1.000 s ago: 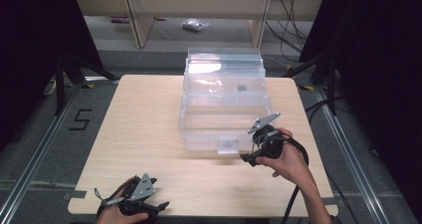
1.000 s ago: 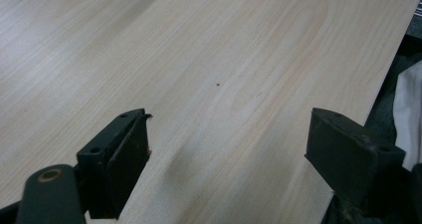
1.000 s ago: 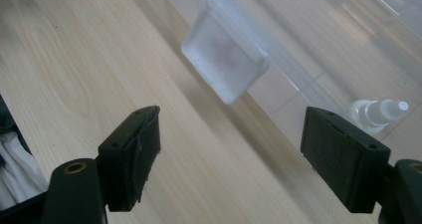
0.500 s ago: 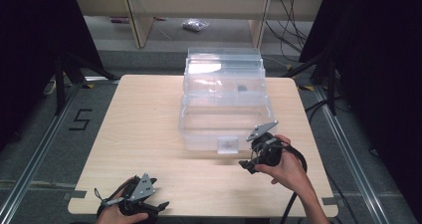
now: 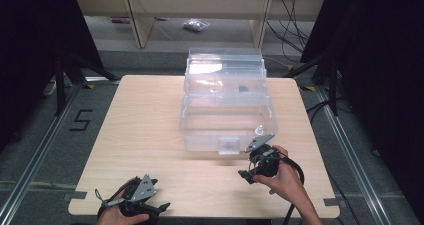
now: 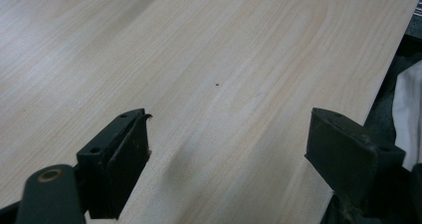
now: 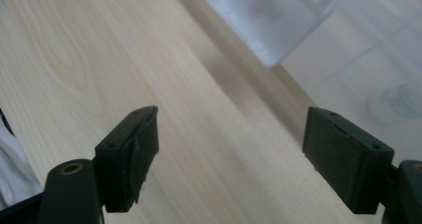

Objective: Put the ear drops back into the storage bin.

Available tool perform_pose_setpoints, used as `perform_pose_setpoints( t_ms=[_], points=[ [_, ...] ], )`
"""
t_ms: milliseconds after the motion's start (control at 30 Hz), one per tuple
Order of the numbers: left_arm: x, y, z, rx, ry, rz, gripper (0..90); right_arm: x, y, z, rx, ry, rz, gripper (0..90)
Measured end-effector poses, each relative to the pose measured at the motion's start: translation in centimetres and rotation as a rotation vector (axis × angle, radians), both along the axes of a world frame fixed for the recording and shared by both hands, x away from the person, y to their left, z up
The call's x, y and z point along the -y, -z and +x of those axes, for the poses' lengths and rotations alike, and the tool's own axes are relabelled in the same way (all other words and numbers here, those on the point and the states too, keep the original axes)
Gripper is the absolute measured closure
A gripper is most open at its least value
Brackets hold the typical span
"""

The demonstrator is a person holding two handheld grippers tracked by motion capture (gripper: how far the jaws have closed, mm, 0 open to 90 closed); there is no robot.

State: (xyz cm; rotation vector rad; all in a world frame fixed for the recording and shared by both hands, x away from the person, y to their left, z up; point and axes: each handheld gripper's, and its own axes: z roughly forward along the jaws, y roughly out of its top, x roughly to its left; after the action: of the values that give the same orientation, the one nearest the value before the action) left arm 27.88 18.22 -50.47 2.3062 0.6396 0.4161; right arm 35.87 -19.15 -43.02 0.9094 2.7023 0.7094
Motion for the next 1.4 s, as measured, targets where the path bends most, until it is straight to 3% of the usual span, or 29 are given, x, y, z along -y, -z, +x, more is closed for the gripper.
perform_pose_setpoints(
  t_ms=[67, 100, 133, 167, 200, 333, 433, 467, 567, 600, 667, 733, 900, 967, 1100, 1233, 1267, 1333, 1400],
  points=[
    [0.0, 0.0, 0.0, -0.005, 0.004, -0.002, 16.6, 0.0, 0.2, -0.1, 0.001, -0.001, 0.000, 23.1],
    [0.0, 0.0, 0.0, -0.005, 0.002, -0.004, 16.6, 0.0, 0.4, 0.1, 0.010, -0.027, 0.000, 23.2],
    [0.0, 0.0, 0.0, -0.004, 0.002, -0.005, 16.6, -0.1, 0.5, 0.0, 0.000, -0.015, 0.009, 23.1],
    [0.0, 0.0, 0.0, -0.006, 0.003, -0.006, 16.6, 0.0, 0.5, -0.1, 0.019, -0.013, -0.003, 23.2],
    [0.0, 0.0, 0.0, -0.002, 0.001, -0.001, 16.6, -0.1, 0.6, -0.3, 0.002, 0.004, -0.001, 23.1],
    [0.0, 0.0, 0.0, -0.001, 0.000, -0.001, 16.6, -0.1, 0.8, -0.5, 0.017, -0.011, 0.001, 23.1],
    [0.0, 0.0, 0.0, -0.001, 0.000, -0.001, 16.6, -0.2, 1.1, -0.8, -0.003, 0.001, 0.001, 23.0],
    [0.0, 0.0, 0.0, 0.000, 0.000, 0.000, 16.6, -0.1, 1.4, -0.7, 0.016, -0.037, -0.001, 23.1],
    [0.0, 0.0, 0.0, -0.004, 0.002, -0.003, 16.6, -0.1, 1.8, -0.9, 0.011, -0.039, 0.006, 23.1],
    [0.0, -0.1, 0.0, -0.003, 0.003, -0.003, 16.6, -0.2, 2.0, -1.1, 0.009, -0.015, 0.011, 23.1],
    [0.0, 0.0, 0.0, 0.000, 0.000, 0.000, 16.6, -0.1, 2.3, -1.2, 0.018, -0.048, 0.009, 23.1],
    [0.0, 0.0, 0.0, 0.000, 0.000, 0.001, 16.6, -0.1, 2.3, -1.7, 0.003, -0.013, 0.011, 23.1],
    [0.0, 0.0, 0.0, 0.000, 0.000, 0.000, 16.6, 0.0, 2.8, -2.0, 0.012, -0.031, 0.019, 23.1],
    [0.0, 0.0, 0.0, -0.001, 0.001, 0.001, 16.6, 0.0, 2.9, -2.4, -0.006, -0.019, 0.022, 23.1],
    [0.0, 0.0, 0.0, -0.004, 0.002, -0.002, 16.6, 0.2, 3.2, -2.7, 0.014, -0.014, 0.013, 22.8],
    [0.0, 0.0, 0.0, -0.005, 0.001, -0.002, 16.6, 0.3, 3.8, -3.1, 0.018, -0.035, 0.043, 22.2],
    [0.0, 0.0, 0.0, -0.003, 0.004, 0.006, 16.6, 0.4, 3.9, -3.1, 0.011, -0.037, 0.029, 21.6],
    [0.0, 0.0, -0.1, -0.005, 0.002, -0.007, 16.6, 0.5, 4.2, -3.6, 0.008, -0.011, 0.027, 20.8],
    [0.0, 0.1, -0.1, -0.005, 0.002, -0.009, 16.6, 0.5, 4.3, -4.0, 0.014, -0.031, 0.041, 20.4]
  ],
)
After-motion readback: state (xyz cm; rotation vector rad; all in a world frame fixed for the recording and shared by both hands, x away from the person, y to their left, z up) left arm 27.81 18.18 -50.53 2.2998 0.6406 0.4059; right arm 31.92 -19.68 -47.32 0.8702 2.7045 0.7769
